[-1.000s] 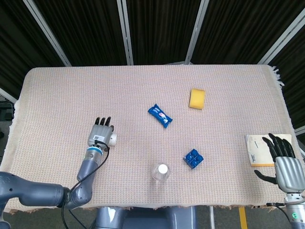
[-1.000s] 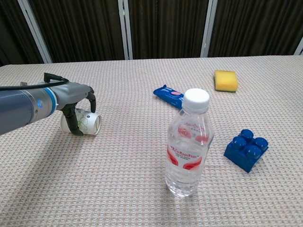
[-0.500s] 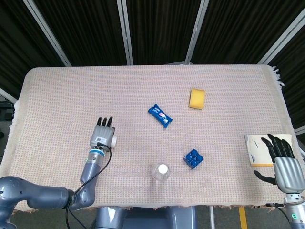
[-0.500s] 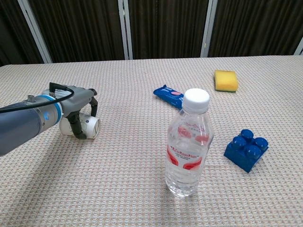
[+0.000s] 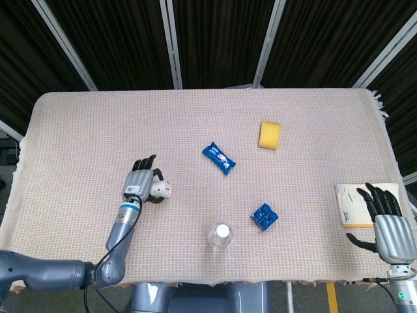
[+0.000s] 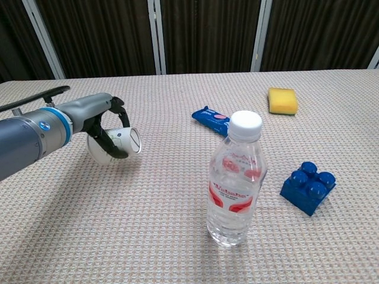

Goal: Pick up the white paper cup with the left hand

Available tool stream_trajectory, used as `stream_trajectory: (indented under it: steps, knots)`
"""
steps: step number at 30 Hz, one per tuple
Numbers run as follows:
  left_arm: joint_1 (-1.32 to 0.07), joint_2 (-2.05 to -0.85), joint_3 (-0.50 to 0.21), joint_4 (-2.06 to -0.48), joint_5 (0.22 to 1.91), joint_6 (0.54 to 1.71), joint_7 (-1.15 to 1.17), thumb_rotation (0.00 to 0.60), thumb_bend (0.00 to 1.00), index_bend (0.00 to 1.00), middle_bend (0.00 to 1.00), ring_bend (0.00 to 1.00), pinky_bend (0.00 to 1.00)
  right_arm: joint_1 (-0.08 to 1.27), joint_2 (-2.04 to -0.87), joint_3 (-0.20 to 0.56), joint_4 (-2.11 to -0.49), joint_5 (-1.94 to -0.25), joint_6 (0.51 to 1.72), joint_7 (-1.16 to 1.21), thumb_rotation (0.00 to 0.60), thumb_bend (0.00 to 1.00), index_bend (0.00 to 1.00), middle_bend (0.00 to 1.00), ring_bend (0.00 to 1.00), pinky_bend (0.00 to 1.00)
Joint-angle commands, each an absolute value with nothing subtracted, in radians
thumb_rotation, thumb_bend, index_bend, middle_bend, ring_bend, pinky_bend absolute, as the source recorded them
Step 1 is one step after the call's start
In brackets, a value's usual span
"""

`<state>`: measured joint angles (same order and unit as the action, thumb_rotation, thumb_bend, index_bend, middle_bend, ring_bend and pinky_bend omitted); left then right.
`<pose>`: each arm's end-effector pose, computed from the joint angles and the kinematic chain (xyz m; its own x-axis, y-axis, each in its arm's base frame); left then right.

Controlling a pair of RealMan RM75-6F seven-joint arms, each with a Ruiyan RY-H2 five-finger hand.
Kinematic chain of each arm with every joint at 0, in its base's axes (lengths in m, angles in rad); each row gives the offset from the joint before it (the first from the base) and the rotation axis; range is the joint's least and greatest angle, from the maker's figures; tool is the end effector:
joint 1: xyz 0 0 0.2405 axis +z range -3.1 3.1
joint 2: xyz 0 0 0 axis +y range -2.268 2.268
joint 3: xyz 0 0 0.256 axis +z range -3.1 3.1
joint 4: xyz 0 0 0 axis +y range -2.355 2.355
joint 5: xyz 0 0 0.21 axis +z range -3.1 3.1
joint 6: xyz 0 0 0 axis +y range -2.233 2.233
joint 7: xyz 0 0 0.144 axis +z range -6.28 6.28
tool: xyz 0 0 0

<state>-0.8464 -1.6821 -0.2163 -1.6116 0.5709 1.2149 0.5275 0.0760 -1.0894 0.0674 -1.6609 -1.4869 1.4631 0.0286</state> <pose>-0.1226 0.3317 -0.0406 0.2217 0.3512 0.9097 0.9734 -0.0236 -0.2281 -0.3064 -0.1813 0.1641 0.3485 -0.0116 0.9372 -0.9373 0.0075 0.3486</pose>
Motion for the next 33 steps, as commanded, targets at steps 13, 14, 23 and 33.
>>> stream_trajectory:
  steps: [13,14,23,33]
  knots:
    - [-0.635,-1.721,-0.244,-1.464,0.958,1.043,-0.171,0.600,0.12,0.43,0.00,0.00,0.00,0.078,-1.092,0.069,-1.665,-1.478,1.457,0.023,0.600,0.05,0.09,0.00,0.00,0.00]
    - [-0.633,-1.725,-0.243,-1.455,0.966,1.037,-0.184,0.600,0.12,0.43,0.00,0.00,0.00,0.077,-1.092,0.069,-1.664,-1.477,1.456,0.024,0.600,0.06,0.09,0.00,0.00,0.00]
    - [-0.623,-1.755,-0.220,-1.389,1.054,0.977,-0.298,0.600,0.12,0.43,0.00,0.00,0.00,0.077,-1.088,0.070,-1.665,-1.477,1.458,0.032,0.600,0.06,0.09,0.00,0.00,0.00]
    - [-0.614,-1.747,-0.199,-1.349,1.057,0.928,-0.275,0.600,0.12,0.43,0.00,0.00,0.00,0.077,-1.085,0.070,-1.666,-1.480,1.459,0.040,0.600,0.06,0.09,0.00,0.00,0.00]
